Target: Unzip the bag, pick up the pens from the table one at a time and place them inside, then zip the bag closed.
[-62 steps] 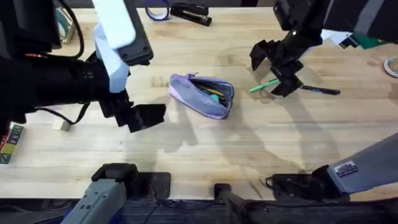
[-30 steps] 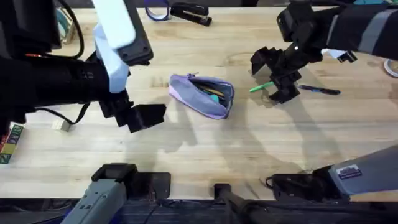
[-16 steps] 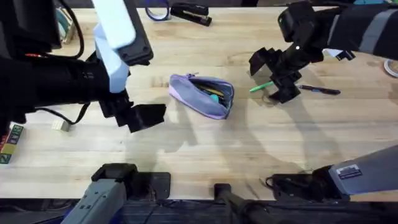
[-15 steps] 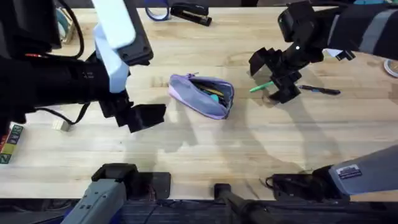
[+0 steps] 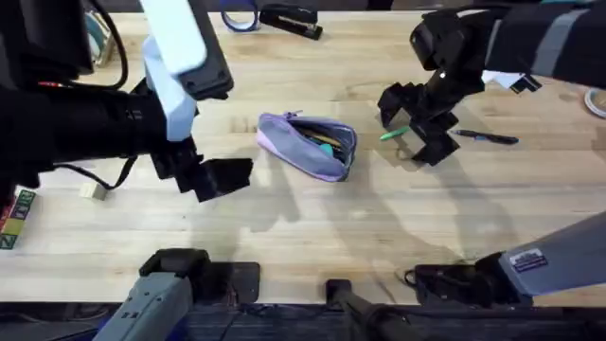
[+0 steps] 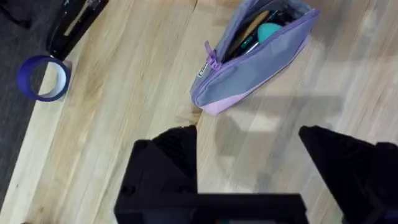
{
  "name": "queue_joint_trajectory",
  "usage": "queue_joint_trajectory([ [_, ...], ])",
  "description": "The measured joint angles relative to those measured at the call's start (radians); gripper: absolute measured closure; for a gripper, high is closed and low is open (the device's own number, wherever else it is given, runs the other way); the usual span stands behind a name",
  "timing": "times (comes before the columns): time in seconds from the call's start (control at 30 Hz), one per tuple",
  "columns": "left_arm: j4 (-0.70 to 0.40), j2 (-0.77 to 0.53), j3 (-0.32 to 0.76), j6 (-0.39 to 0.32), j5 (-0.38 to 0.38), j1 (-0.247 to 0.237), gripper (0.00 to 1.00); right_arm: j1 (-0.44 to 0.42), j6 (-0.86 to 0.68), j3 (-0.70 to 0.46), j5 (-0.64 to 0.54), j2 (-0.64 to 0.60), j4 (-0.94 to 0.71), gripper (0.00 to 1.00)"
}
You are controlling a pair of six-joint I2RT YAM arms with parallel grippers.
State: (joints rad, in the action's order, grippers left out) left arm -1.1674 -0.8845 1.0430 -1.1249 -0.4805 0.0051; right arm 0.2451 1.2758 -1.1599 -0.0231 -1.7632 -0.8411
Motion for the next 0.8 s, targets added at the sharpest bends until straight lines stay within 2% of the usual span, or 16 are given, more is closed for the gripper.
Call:
queue_joint_trajectory([
  [0.8,0.000,0.000,0.000,0.000,0.000,0.000,0.008,0.002,0.000,-0.024,-0.040,-0.013,0.070,0.005],
])
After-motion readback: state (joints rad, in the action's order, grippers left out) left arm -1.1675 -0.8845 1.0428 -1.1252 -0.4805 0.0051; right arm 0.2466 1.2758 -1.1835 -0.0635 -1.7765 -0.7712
